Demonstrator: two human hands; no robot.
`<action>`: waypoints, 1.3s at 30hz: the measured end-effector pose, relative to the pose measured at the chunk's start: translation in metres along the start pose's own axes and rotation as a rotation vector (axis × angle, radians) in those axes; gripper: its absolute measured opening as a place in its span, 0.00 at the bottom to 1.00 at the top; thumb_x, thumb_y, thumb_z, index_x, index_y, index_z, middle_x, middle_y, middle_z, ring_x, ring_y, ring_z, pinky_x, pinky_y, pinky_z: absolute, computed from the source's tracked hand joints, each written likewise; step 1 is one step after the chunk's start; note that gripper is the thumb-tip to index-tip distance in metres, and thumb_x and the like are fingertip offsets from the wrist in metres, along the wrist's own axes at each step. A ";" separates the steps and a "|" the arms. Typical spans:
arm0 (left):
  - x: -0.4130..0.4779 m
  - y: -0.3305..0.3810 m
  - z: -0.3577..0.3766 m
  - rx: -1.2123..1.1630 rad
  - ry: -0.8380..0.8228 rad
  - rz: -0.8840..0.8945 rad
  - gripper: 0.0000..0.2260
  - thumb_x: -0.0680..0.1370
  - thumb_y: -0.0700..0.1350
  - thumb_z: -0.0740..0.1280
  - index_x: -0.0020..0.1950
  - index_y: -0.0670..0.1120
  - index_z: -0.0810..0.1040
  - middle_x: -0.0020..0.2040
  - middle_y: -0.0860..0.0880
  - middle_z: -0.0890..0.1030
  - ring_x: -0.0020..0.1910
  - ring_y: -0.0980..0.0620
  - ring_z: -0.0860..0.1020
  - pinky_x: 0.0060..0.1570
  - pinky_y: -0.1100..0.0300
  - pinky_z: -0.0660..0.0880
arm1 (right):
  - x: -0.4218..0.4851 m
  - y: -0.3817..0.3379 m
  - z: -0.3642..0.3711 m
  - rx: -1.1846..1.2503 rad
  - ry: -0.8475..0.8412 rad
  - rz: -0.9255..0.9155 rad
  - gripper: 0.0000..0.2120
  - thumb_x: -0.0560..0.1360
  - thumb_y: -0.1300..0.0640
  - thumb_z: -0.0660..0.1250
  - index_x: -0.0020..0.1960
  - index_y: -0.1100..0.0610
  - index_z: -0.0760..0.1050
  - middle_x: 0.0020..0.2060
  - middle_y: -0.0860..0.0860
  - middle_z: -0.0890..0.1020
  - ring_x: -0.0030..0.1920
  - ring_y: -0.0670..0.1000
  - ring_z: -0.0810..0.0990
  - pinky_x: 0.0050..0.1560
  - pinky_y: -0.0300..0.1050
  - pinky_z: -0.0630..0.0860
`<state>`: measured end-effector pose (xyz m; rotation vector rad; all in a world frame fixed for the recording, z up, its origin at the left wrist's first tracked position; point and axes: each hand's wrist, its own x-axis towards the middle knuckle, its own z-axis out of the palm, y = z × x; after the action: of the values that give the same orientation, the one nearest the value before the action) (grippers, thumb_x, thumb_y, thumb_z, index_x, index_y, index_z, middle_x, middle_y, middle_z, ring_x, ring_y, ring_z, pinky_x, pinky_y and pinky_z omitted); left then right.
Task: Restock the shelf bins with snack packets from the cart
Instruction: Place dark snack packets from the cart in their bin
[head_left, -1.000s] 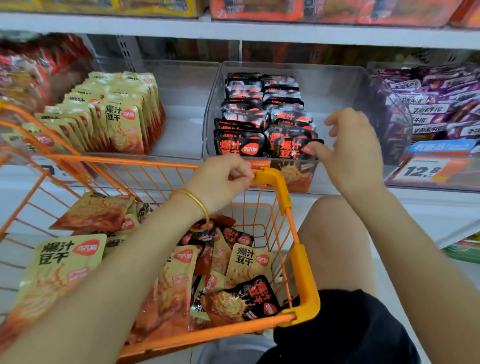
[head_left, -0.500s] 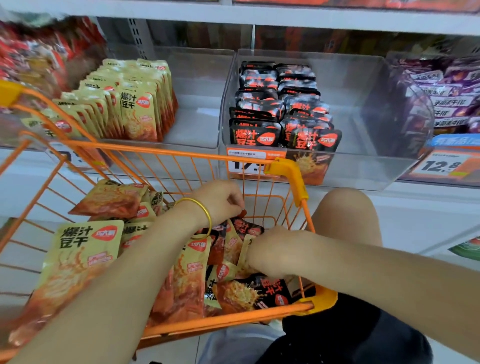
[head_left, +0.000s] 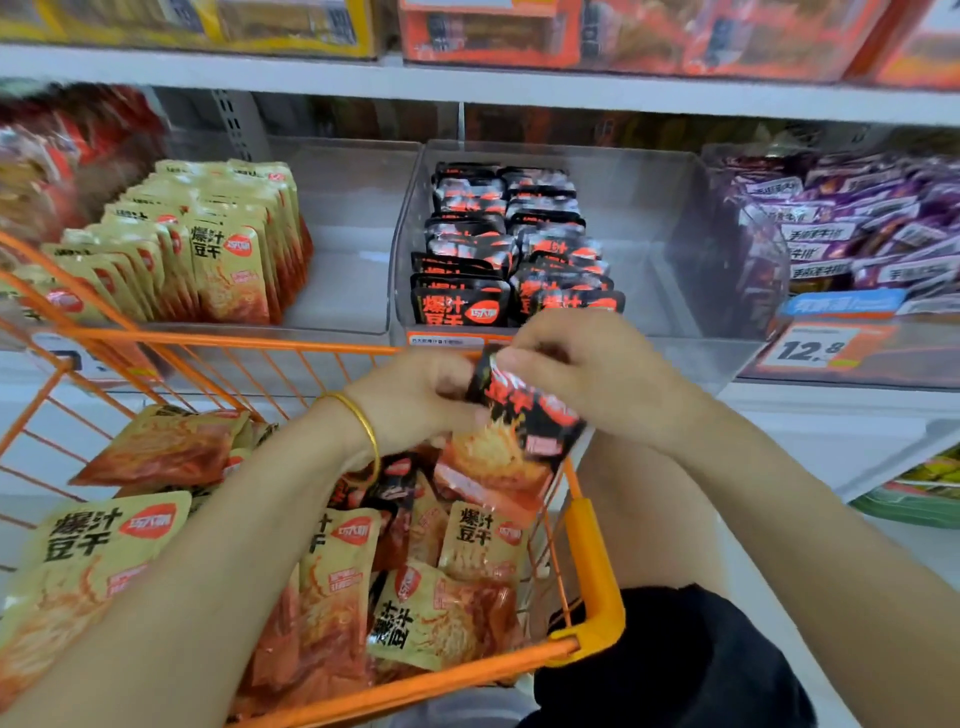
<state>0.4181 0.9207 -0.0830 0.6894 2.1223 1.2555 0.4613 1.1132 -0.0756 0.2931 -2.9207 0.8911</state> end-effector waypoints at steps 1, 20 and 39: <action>0.005 0.005 -0.002 -0.046 0.081 0.042 0.10 0.75 0.30 0.65 0.40 0.44 0.77 0.27 0.56 0.75 0.22 0.64 0.70 0.23 0.72 0.66 | -0.003 -0.017 -0.017 0.179 0.053 -0.014 0.13 0.73 0.41 0.66 0.43 0.51 0.77 0.36 0.47 0.80 0.36 0.43 0.76 0.40 0.41 0.73; 0.077 0.060 0.021 0.285 0.606 0.433 0.19 0.77 0.38 0.64 0.67 0.49 0.70 0.46 0.55 0.72 0.40 0.58 0.72 0.49 0.66 0.70 | 0.015 0.054 -0.035 0.280 0.462 0.211 0.05 0.72 0.60 0.71 0.45 0.52 0.77 0.35 0.49 0.80 0.37 0.50 0.77 0.40 0.48 0.75; 0.097 0.038 0.032 1.066 0.674 0.449 0.05 0.67 0.37 0.74 0.39 0.46 0.83 0.35 0.46 0.79 0.41 0.41 0.76 0.41 0.52 0.65 | 0.029 0.066 -0.039 0.187 0.233 0.480 0.11 0.72 0.71 0.62 0.35 0.59 0.74 0.31 0.58 0.79 0.31 0.50 0.78 0.43 0.48 0.78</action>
<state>0.3778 1.0221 -0.0828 1.3623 3.3513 0.4379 0.4204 1.1839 -0.0755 -0.4930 -2.7286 1.1636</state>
